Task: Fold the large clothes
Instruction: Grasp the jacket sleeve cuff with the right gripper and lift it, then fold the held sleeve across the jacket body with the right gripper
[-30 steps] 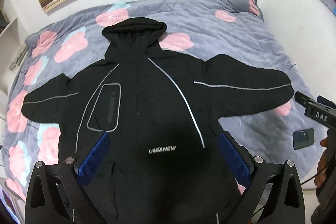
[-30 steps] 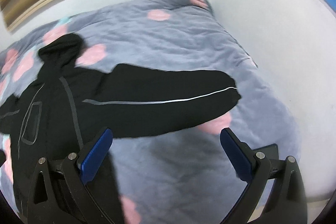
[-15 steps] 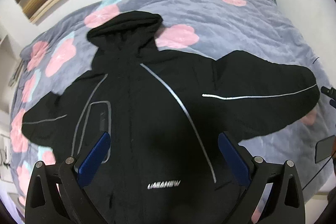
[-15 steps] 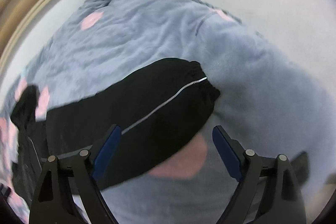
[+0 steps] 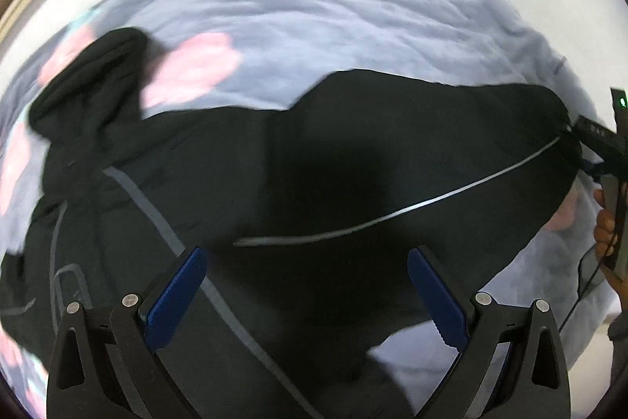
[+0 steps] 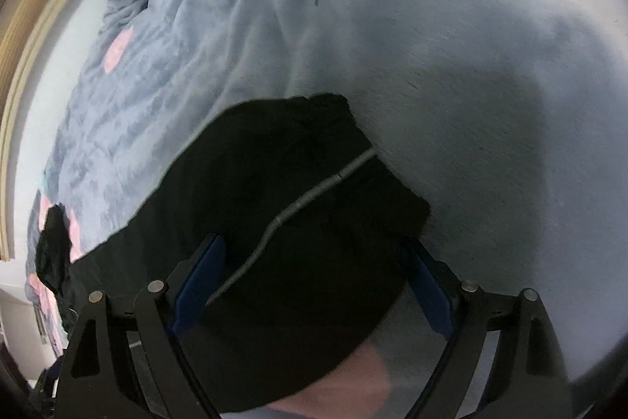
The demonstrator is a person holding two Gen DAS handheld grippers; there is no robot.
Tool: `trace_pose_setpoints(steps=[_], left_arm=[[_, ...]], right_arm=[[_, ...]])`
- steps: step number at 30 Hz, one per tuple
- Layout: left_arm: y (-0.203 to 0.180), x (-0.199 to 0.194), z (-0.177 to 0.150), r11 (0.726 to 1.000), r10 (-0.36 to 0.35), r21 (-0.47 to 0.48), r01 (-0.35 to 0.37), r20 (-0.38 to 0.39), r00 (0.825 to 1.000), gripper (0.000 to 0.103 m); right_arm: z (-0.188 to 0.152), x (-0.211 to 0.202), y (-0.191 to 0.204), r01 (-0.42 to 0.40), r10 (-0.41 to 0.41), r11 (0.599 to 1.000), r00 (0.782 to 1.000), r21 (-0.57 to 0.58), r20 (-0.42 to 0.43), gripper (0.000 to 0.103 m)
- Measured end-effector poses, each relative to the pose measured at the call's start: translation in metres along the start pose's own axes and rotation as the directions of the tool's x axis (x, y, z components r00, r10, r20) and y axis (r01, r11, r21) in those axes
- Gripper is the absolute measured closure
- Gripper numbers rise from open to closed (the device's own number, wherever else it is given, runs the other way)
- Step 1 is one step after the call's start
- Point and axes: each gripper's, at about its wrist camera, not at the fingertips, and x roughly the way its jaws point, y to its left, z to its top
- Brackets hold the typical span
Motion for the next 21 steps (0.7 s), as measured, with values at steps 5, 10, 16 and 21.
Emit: trace_pose_setpoints(steps=[5, 10, 16, 21], left_arm=[[-0.022, 0.028, 0.021, 0.996, -0.041, 0.073, 0.042, -0.012, 0.999, 0.001], [-0.032, 0.048, 0.032, 0.991, -0.099, 0.081, 0.102, -0.035, 0.994, 0.013], [-0.029, 0.121, 0.022, 0.992, -0.117, 0.031, 0.126, -0.210, 0.971, 0.009], [-0.027, 0.111, 0.020, 0.990, -0.126, 0.041, 0.135, -0.185, 0.975, 0.009]], right_arm=[[0.003, -0.017, 0.017, -0.054, 0.056, 0.996, 0.998, -0.065, 0.021, 0.077], [-0.006, -0.059, 0.042, -0.055, 0.077, 0.981, 0.991, -0.188, 0.113, 0.078], [-0.008, -0.021, 0.021, 0.001, 0.004, 0.993, 0.999, -0.122, 0.036, 0.078], [-0.008, -0.002, 0.021, 0.050, -0.051, 0.989, 0.999, -0.137, -0.007, 0.078]])
